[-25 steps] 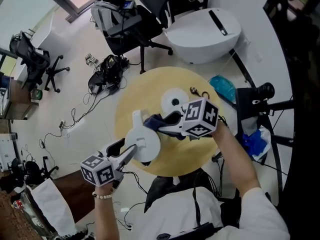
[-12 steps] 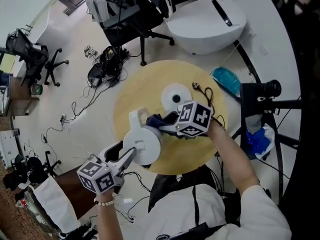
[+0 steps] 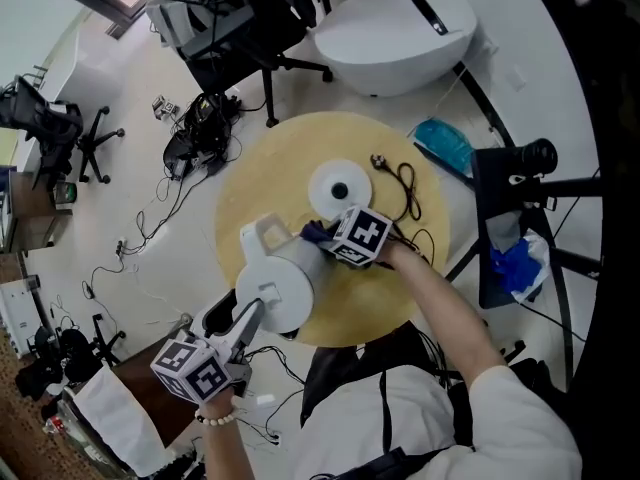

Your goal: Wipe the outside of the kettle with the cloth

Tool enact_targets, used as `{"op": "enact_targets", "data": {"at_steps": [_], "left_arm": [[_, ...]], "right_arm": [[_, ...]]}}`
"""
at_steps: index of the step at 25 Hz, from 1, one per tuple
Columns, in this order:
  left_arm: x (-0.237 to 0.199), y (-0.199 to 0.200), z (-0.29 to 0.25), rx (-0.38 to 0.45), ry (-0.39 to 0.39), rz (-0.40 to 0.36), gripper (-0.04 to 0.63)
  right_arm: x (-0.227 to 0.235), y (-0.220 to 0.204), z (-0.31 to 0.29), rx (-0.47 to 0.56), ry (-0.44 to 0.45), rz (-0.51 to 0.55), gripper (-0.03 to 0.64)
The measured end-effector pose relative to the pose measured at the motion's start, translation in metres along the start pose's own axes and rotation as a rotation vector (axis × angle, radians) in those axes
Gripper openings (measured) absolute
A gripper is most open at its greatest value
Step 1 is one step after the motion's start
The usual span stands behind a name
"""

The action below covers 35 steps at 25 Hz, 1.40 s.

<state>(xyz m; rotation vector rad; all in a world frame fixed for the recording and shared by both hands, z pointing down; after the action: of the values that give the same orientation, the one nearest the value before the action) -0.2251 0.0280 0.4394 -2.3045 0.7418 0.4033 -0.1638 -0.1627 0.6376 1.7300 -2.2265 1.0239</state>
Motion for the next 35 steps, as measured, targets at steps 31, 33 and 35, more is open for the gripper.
{"op": "enact_targets", "data": {"at_steps": [31,33,35], "left_arm": [[0.005,0.0,0.001,0.05,0.064,0.036,0.236],[0.005,0.001,0.002,0.045,0.065,0.035,0.235],[0.005,0.002,0.001,0.041,0.062,0.032,0.235]], "right_arm": [[-0.09,-0.023,0.073,0.471,0.026,-0.268,0.071],[-0.076,-0.034,0.05,0.448,0.005,-0.342,0.071],[-0.063,-0.045,0.03,0.429,-0.017,-0.418,0.071]]}}
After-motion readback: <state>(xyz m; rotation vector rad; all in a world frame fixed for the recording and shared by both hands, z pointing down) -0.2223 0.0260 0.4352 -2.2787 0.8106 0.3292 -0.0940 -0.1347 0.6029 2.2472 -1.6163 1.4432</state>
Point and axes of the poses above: the fingertips, and each gripper's own axes: z backward along the fingers, x to its right, y out of its top, the point moved 6 cm from there along z, backward along the fingers, and after that the axes turned 6 degrees about -x, right-handed, at the moved point
